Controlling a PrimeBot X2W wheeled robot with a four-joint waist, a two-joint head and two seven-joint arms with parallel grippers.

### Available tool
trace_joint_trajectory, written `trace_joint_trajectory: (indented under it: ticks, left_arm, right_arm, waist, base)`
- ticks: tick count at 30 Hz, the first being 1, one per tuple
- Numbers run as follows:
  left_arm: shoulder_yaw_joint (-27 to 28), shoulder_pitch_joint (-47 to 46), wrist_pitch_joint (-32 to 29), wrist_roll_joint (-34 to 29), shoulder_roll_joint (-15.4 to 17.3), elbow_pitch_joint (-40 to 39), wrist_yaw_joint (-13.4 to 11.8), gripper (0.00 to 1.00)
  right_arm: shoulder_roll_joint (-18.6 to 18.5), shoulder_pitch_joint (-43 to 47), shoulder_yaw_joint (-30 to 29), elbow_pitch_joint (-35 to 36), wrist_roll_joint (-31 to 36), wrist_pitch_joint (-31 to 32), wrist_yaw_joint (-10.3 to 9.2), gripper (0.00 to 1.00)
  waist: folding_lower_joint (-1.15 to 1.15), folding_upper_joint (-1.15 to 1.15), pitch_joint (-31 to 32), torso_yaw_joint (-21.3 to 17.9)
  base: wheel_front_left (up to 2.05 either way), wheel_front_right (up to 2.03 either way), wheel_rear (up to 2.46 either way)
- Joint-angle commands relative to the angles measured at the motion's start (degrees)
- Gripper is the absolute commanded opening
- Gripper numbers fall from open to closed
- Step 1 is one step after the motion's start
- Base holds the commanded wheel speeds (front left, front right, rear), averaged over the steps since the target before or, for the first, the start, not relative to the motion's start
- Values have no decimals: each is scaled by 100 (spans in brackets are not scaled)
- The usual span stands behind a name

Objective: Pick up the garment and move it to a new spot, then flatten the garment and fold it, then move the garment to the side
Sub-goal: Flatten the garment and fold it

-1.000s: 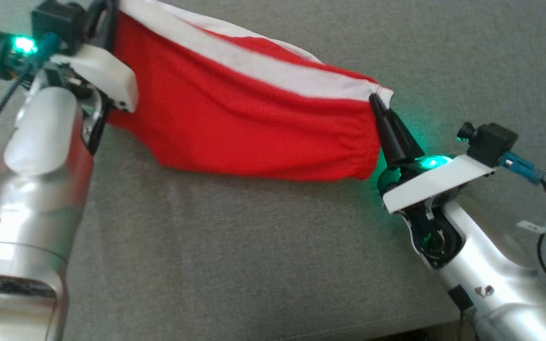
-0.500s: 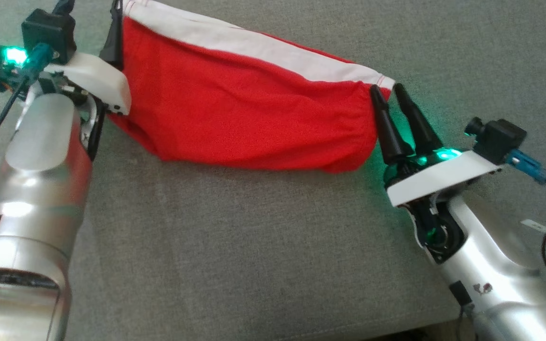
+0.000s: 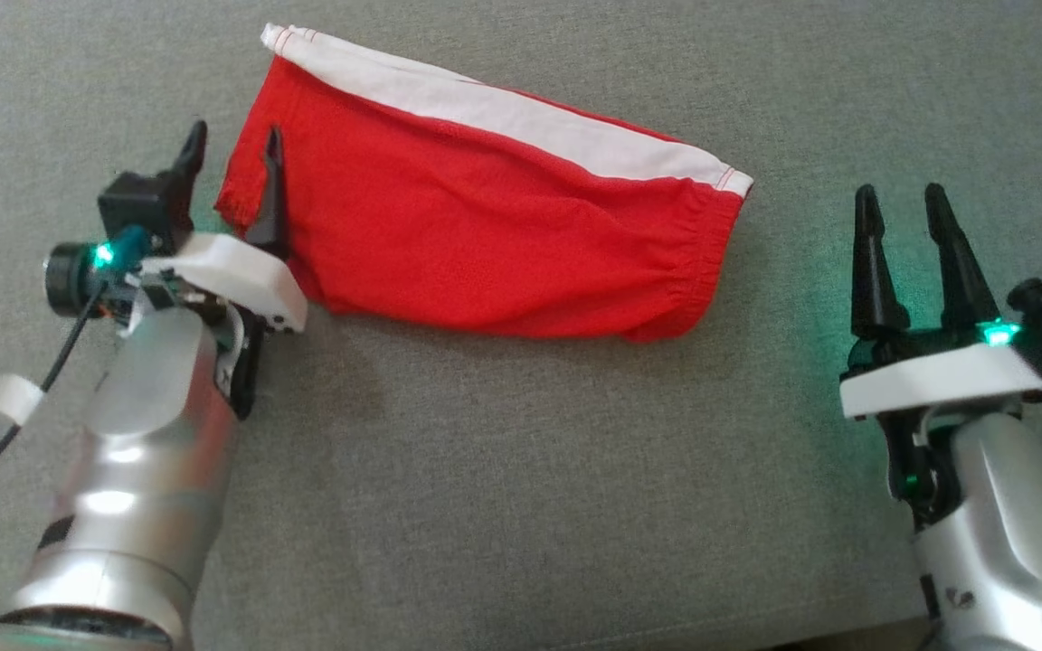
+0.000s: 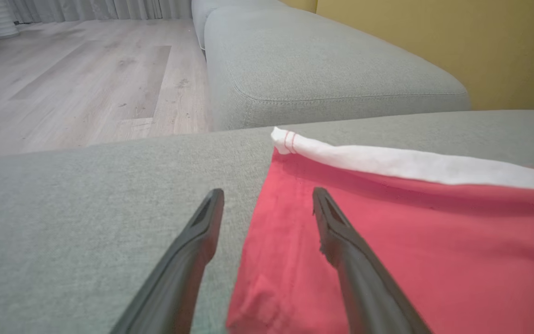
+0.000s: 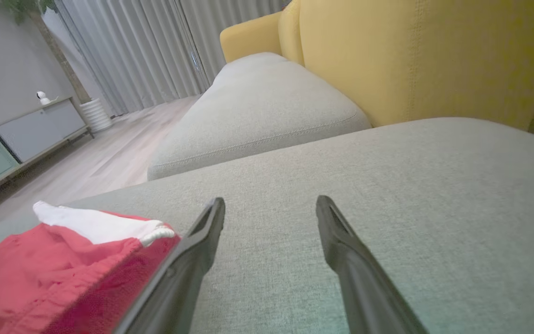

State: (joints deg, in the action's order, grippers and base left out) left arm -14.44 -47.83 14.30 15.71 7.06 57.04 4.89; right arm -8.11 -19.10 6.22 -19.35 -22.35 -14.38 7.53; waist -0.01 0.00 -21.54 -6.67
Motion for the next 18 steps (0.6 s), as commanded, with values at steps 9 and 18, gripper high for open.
trace_joint_trajectory:
  ticks: [9, 18]
  left_arm:
    - [258, 197, 69, 72, 57, -18, 4, 100]
    - [-52, 119, -407, -7, -40, 902, 115, 13]
  right_arm:
    - [390, 265, -313, 342, 791, -62, -4, 100]
    - [452, 283, -330, 295, 871, -62, -4, 100]
  waist:
    - [1, 0, -30, -26]
    - [1, 0, 5, -60]
  base:
    - [0, 0, 0]
    - [0, 0, 0]
